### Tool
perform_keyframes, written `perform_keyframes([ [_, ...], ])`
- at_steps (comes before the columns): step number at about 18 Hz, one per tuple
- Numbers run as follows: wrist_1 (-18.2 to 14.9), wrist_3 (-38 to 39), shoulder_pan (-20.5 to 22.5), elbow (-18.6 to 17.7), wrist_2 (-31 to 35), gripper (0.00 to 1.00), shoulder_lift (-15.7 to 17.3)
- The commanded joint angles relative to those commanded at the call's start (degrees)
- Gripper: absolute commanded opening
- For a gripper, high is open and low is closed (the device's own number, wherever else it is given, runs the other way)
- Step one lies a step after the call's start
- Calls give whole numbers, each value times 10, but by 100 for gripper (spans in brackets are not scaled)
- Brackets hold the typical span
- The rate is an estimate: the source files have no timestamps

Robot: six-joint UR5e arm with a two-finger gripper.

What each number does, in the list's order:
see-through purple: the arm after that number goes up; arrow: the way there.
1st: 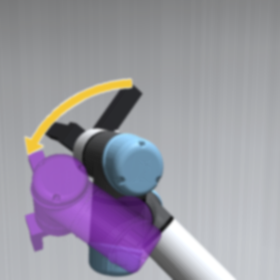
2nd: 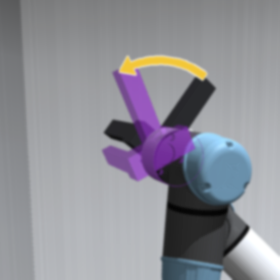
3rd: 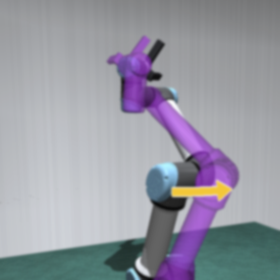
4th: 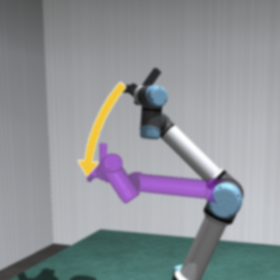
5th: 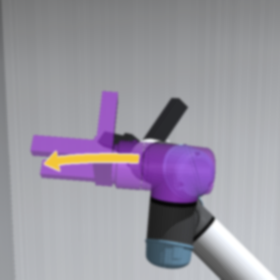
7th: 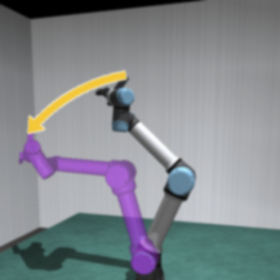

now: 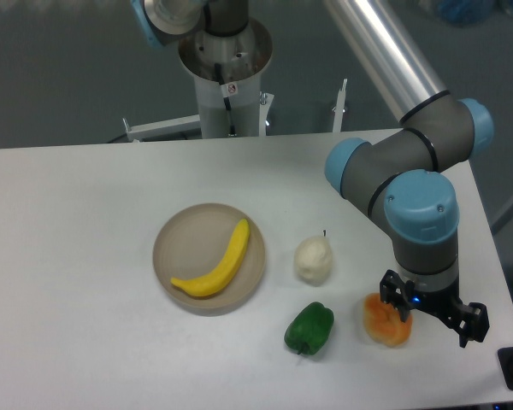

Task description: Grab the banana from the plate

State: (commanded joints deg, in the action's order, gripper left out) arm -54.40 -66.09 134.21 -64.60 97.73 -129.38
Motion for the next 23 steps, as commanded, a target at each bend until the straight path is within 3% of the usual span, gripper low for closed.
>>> perform_keyframes([
  [11,-2,2,4,-14,-19,100,9],
  [17,-5,33,4,-61,-23,100,50],
  [23,-76,133,-6,-118,-28,100,104],
])
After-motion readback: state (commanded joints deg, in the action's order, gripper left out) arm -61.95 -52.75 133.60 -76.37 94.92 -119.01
